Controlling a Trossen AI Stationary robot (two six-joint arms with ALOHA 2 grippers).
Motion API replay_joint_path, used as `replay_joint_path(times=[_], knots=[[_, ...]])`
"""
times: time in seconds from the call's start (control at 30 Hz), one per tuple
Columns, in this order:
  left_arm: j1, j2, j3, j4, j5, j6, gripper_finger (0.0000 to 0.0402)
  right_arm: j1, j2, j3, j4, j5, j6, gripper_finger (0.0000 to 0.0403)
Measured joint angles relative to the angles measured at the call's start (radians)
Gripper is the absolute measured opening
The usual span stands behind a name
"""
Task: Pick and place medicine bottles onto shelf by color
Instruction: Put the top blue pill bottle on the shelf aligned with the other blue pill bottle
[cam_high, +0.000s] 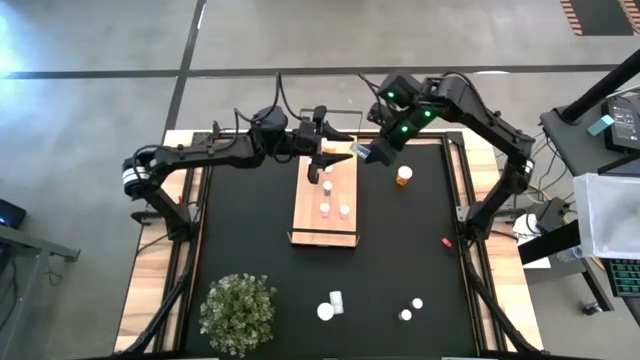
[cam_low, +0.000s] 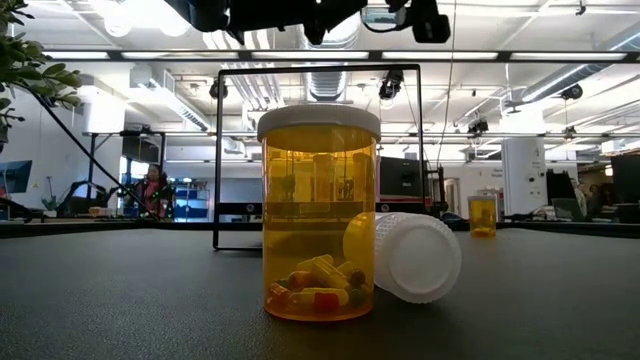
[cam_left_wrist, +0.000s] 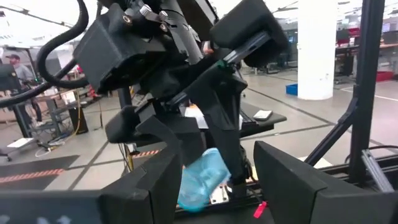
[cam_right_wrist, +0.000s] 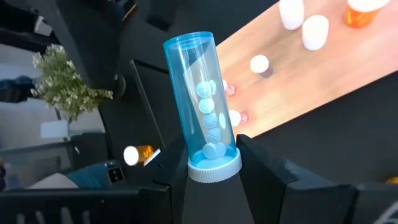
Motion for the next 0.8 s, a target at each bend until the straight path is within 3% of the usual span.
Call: replay_joint_path(times=[0.27,0.57,0.8], knots=[[-0.002,0.001,-0.003,-0.009,-0.011,0.063,0.0181,0.019,0.073,0.122,-0.067,0.002,-0.048,0.0116],[-0.004,0.002,-0.014,-0.025,-0.041,0.127,0.0177,0.037,0.077,0.148,-0.066,-0.015,-0.041,0.0116],[-0.012,0.002,-0.013,-0.039,-0.037,0.127,0.013,0.041,0.071,0.148,-0.065,-0.014,-0.033,0.0116]])
